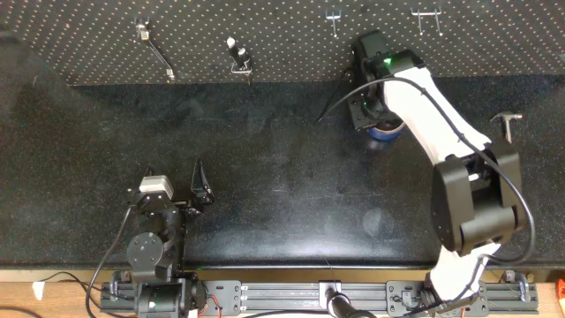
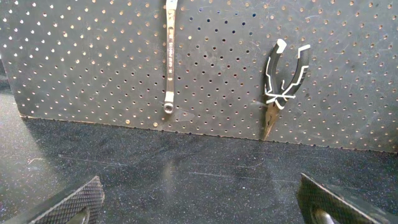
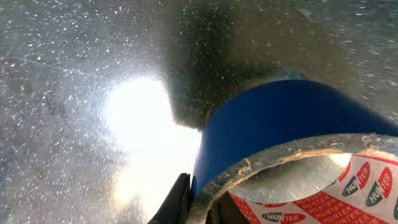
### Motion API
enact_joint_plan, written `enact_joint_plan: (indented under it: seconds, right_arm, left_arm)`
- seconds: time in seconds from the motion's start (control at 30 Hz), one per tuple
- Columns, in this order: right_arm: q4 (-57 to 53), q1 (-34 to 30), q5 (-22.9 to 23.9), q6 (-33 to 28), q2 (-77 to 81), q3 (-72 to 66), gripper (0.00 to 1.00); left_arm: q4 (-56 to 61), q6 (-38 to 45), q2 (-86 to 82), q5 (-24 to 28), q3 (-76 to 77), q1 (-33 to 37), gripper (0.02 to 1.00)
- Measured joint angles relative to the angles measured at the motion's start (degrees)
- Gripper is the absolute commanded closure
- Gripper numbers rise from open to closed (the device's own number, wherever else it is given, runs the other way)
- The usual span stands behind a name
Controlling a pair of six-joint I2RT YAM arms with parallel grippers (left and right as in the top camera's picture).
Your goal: Place Tools Onto Pegboard
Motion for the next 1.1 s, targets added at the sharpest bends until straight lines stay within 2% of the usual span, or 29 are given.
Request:
enact_joint_plan:
  seconds: [0.13,0.17,0.23,0.3,0.37,0.43,0.53,0.83,1.1]
  right_arm:
    - [-0.2,0.0,0.4,1.0,-3.5,0.0,0.925]
    - [0.3,0.0,0.4,2.7,-5.7,0.0,0.925]
    - [1.4,0.4,0.5,11.5,-15.2,0.0,0.925]
    - [5.7,2.3,1.0,15.8,-21.0,0.1,0.923]
    - [15.3,6.8,1.5,17.6,-24.5,0.6,0.925]
    - [21.1,9.8,1.9,17.1,-24.7,0.7,0.923]
    - [26.6,11.2,2.5,13.1,-24.5,0.6,0.925]
    - [34.0,11.4,5.4,7.5,-14.8,0.6,0.923]
    - [34.9,12.0,7.4,6.8,-13.5,0.6,0.917]
  left_arm:
    - [0.0,0.0,0.0,0.0,0.0,0.0,0.023]
    - [0.0,0.0,0.0,0.0,0.0,0.0,0.023]
    - [0.0,0.0,0.0,0.0,0.0,0.0,0.023]
    - [0.0,0.0,0.0,0.0,0.0,0.0,0.023]
    - [0.0,0.0,0.0,0.0,0.0,0.0,0.023]
    - [0.0,0.0,0.0,0.0,0.0,0.0,0.023]
    - [0.0,0.0,0.0,0.0,0.0,0.0,0.023]
    - [0.0,0.0,0.0,0.0,0.0,0.0,0.023]
    - [0.0,0.0,0.0,0.0,0.0,0.0,0.023]
